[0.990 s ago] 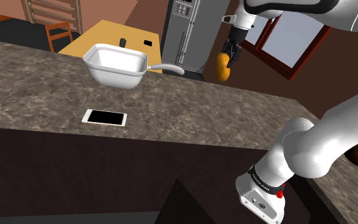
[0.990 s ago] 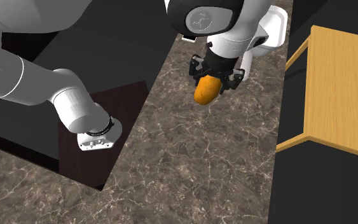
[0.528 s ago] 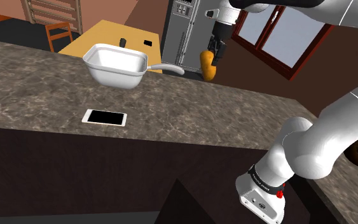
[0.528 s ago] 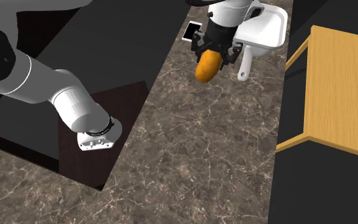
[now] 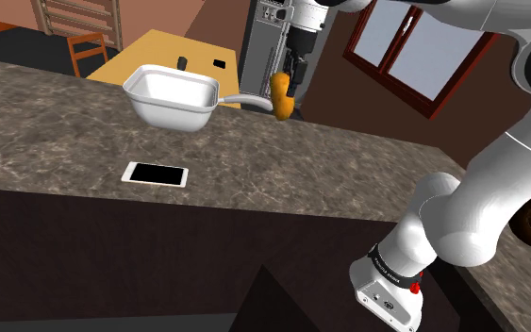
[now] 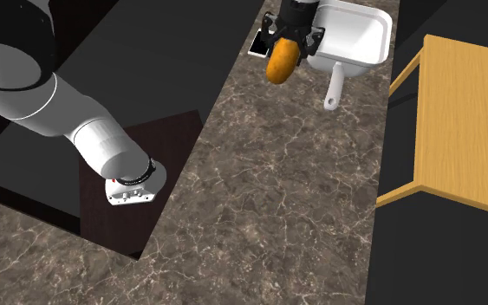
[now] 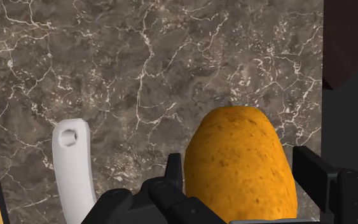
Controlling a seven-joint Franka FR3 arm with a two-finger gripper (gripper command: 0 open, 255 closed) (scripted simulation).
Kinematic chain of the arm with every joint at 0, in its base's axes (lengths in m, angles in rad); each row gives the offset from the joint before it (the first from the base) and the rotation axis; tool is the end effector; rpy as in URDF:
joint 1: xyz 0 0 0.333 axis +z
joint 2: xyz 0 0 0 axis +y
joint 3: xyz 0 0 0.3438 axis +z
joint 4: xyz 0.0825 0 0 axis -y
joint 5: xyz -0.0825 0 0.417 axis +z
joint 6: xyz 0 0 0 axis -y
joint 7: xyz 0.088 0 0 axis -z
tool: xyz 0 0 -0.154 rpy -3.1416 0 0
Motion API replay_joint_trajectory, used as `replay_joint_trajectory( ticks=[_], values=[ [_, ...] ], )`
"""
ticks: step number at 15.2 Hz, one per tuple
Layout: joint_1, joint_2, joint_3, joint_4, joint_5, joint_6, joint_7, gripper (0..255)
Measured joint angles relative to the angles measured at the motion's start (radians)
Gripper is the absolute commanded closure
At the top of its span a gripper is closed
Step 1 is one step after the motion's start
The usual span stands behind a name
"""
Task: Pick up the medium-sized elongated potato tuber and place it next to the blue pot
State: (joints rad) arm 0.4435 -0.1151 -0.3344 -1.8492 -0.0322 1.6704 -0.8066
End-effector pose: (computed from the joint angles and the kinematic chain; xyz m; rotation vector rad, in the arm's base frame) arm 0.5446 0.0485 0.5346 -2.7851 -1.3858 0.0992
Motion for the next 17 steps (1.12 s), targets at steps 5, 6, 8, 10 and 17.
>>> replay_joint_trajectory(
  ticks=[5, 6, 8, 10, 17],
  values=[
    [0.003, 0.007, 0.003, -0.051, 0.003, 0.057, 0.008, 255],
    [0.003, 0.008, 0.003, -0.063, 0.003, 0.071, 0.008, 255],
    [0.003, 0.011, 0.003, -0.084, 0.004, 0.094, 0.008, 255],
    [0.002, 0.013, 0.002, -0.11, 0.005, 0.122, 0.007, 255],
    [0.001, 0.027, -0.001, -0.19, 0.008, 0.216, 0.004, 255]
  ],
)
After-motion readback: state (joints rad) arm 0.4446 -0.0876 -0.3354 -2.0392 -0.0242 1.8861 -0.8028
